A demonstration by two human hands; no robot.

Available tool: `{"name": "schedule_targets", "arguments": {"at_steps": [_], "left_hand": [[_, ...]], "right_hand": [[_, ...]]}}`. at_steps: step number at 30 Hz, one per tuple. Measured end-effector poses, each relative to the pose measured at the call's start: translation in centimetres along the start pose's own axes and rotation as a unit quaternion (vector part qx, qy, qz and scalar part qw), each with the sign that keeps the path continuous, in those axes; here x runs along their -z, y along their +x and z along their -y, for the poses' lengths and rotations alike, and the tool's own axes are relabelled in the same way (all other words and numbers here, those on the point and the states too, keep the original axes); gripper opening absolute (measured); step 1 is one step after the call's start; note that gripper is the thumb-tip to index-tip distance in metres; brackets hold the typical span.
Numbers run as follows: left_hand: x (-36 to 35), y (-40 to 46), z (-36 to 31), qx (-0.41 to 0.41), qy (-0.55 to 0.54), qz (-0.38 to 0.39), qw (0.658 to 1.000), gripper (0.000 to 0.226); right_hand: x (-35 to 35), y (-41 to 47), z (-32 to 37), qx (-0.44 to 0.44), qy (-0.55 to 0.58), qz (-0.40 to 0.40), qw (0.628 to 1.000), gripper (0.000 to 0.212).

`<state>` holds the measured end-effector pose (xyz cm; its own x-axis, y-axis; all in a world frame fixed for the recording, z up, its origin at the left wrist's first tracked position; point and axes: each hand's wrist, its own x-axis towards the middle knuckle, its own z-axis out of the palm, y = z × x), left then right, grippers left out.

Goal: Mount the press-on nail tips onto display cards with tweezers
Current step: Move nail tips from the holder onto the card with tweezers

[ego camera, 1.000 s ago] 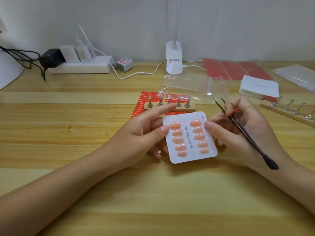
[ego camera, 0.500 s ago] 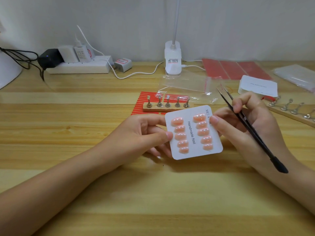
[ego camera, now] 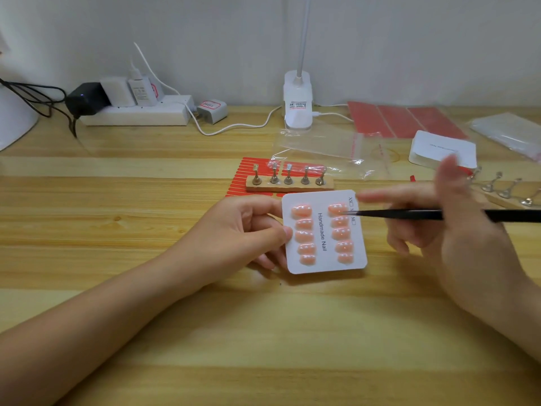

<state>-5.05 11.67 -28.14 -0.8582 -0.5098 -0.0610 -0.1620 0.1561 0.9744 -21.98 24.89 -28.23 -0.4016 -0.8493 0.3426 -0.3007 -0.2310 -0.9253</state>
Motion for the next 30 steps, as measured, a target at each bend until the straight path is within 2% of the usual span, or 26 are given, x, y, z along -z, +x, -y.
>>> {"name": "schedule_targets", "arguments": {"at_steps": [2,4,12,17,30], "left_hand": [[-0.04,-0.03,-0.03,-0.001,-0.001,0.000,1.000,0.025],[-0.07,0.00,-0.07,-0.001,-0.003,0.000,1.000,0.025],[0.00,0.03,-0.01,0.000,0.000,0.000,1.000,0.022],[0.01,0.09,0.05,0.000,0.000,-0.001,1.000,0.020],[-0.13,0.19,0.12,-0.003,0.006,-0.011,1.000,0.023]], "right_hand": [[-0.25,-0.30,0.14,0.005,0.008,0.001,1.000,0.038],[-0.50,-0.44,0.34,-0.009,-0.006,0.002,1.000,0.028],[-0.45,-0.17,0.39,-0.067,0.039,-0.052,0.996,0.029],[-0.77,-0.02,0.26,-0.079,0.041,-0.043,0.995,0.040],[-1.10,-0.03,0.21,-0.063,0.052,-0.033,0.996,0.032]]}}
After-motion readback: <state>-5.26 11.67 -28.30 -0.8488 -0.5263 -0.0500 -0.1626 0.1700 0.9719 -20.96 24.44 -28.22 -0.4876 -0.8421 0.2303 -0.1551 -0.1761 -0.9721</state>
